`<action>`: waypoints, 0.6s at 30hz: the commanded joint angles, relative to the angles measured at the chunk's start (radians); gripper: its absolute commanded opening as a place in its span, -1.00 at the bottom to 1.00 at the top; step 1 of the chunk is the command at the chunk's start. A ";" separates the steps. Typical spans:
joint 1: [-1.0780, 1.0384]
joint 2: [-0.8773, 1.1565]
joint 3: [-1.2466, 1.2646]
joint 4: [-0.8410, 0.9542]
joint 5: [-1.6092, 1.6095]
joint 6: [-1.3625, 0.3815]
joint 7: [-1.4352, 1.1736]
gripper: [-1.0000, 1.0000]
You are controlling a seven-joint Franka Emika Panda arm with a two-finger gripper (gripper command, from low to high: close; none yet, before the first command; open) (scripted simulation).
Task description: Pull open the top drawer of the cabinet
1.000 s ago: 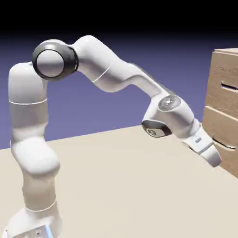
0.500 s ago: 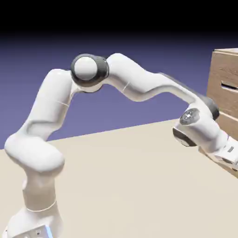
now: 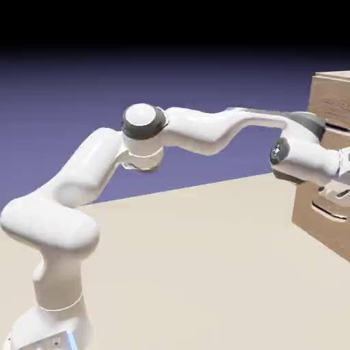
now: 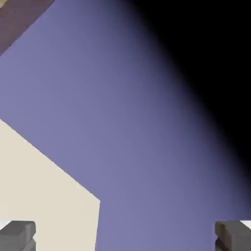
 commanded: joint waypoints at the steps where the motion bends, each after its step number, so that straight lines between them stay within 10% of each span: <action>1: 0.014 0.033 -0.027 0.026 0.044 -0.004 -0.043 0.00; 11: 0.147 0.348 -0.284 0.274 0.464 -0.041 -0.460 0.00; 18: -0.001 0.400 -0.360 0.491 0.374 0.020 -0.254 0.00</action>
